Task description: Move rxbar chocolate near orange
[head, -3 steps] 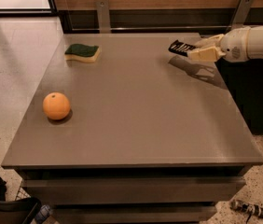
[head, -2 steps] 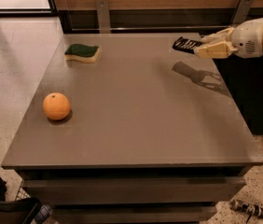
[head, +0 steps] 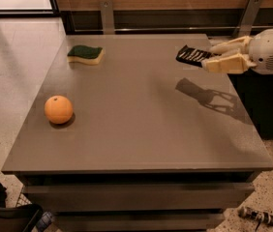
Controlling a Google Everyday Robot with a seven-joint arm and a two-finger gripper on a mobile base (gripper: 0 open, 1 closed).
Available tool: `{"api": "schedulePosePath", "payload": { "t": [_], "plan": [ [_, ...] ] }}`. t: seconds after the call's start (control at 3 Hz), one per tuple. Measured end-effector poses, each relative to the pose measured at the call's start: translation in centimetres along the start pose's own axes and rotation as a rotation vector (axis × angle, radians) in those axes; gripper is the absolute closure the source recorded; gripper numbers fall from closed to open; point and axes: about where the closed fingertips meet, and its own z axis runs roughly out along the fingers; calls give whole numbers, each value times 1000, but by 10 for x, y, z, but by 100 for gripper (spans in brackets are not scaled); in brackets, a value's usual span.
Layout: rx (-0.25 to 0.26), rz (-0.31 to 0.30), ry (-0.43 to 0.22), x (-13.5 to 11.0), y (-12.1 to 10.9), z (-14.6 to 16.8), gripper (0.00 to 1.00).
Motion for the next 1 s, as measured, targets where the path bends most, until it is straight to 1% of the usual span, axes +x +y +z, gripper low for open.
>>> {"api": "schedulePosePath", "payload": {
  "t": [0.33,0.67,1.0],
  "plan": [
    [-14,-39,-43,-6,60,1,100],
    [-27,-65,-79,-6,122,13,100],
    [-91,-56,-105,7,172,41,100]
  ]
}}
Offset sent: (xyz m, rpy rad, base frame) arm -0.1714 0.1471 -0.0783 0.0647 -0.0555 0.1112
